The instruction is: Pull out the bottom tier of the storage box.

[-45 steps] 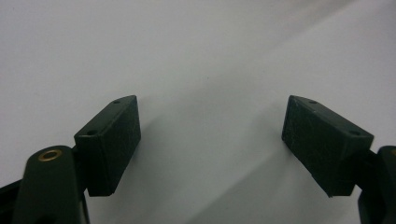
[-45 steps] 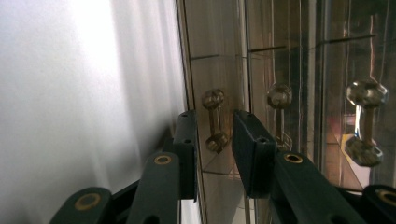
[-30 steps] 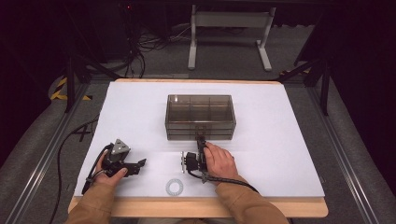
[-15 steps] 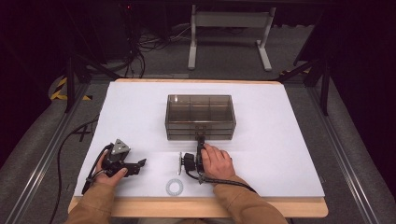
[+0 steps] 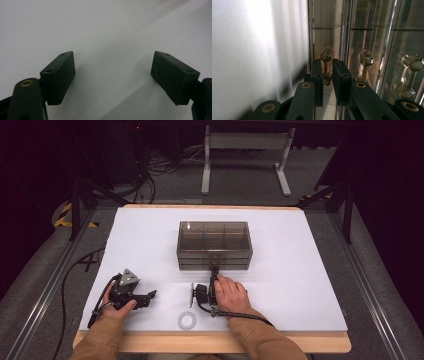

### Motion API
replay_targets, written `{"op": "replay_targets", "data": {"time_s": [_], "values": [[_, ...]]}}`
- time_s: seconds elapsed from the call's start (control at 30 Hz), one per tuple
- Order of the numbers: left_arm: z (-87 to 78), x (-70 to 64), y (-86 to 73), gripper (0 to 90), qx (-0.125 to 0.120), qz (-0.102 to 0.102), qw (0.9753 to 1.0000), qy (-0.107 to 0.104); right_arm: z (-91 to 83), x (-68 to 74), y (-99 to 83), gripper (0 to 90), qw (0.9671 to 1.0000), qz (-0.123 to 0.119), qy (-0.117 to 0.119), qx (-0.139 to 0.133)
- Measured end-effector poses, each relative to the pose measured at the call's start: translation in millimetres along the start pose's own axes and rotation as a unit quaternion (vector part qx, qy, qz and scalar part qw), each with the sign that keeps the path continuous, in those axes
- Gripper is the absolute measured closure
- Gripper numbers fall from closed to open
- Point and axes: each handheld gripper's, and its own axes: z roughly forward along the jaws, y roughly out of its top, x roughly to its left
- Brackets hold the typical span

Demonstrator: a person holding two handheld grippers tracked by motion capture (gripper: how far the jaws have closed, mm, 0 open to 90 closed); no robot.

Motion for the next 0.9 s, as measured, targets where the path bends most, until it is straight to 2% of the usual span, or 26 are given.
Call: {"op": "replay_targets", "data": {"time_s": [0.67,0.9], "values": [[0.1,0.1,-0.1,20.2,0.000,0.000,1.0000,-0.001,-4.1,0.8,-2.2,80.9,1.0000,-0.008,-0.001,-0.005],[0.2,0.1,-0.1,20.1,-0.001,0.000,1.0000,-0.001,-12.9,2.6,-2.2,80.9,0.9999,-0.009,0.001,-0.009]]}}
